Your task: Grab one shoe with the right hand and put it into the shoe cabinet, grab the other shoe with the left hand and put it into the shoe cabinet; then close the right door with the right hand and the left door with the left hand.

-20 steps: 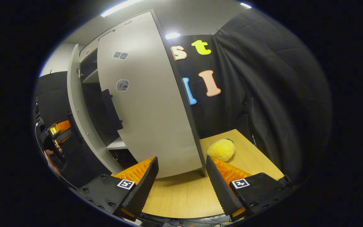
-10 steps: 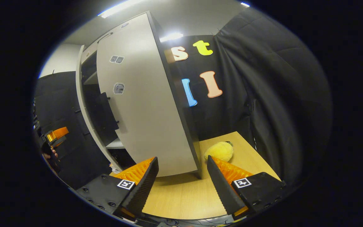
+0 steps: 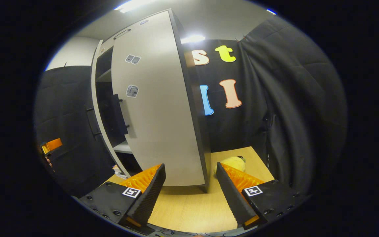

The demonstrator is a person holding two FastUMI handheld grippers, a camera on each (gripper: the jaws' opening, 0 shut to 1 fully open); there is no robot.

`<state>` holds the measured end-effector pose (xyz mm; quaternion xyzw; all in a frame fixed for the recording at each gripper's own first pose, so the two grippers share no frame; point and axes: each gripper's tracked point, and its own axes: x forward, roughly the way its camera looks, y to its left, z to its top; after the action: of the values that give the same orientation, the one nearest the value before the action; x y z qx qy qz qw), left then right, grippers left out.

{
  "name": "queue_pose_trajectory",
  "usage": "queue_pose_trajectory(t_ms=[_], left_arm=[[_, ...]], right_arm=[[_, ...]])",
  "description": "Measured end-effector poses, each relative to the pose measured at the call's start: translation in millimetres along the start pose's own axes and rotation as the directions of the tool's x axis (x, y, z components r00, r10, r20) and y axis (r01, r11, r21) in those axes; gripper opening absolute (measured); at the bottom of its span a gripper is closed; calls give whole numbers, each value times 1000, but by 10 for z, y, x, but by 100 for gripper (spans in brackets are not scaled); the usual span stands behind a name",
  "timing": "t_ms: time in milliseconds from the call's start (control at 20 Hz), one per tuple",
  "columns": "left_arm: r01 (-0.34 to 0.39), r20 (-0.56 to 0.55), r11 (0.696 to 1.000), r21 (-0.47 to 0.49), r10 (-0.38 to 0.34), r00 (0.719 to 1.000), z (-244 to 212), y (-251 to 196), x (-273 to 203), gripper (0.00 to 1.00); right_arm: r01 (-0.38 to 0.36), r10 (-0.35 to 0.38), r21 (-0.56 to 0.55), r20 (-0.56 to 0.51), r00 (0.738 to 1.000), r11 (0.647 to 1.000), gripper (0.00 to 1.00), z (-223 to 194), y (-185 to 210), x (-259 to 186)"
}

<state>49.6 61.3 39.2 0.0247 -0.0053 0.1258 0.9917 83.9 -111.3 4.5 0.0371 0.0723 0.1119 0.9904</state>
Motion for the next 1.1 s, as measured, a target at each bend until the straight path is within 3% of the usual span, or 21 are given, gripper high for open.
queue_pose_trajectory(t_ms=[250,500,600,650,700,800,950,1050,1100], left_arm=[[71,26,996,-44,-70,997,163,19,21,100],[119,14,993,-15,-119,993,163,196,43,100],[142,14,989,-32,-142,990,180,259,17,94],[155,20,987,-33,-154,988,201,279,-6,100],[163,27,986,-31,-162,986,208,325,-23,94],[164,25,986,-22,-163,986,220,424,-27,99],[165,29,986,15,-166,986,295,509,-44,94],[166,31,985,45,-167,985,298,541,-50,100],[163,31,985,56,-165,986,278,565,-61,94]], right_arm=[[136,-137,24,64,988,990,98,261,-171,34],[244,-242,-4,131,961,970,98,362,-301,-82],[288,-280,-34,140,950,957,98,338,-333,-126],[293,-285,-39,140,948,955,98,331,-302,-123],[279,-272,-38,138,952,959,98,330,-230,-106],[253,-245,-42,139,960,967,98,353,-101,-67],[234,-225,-35,168,960,972,98,436,48,3],[191,-183,-33,158,970,981,98,429,216,107],[171,-163,-45,143,976,984,98,425,297,165]])
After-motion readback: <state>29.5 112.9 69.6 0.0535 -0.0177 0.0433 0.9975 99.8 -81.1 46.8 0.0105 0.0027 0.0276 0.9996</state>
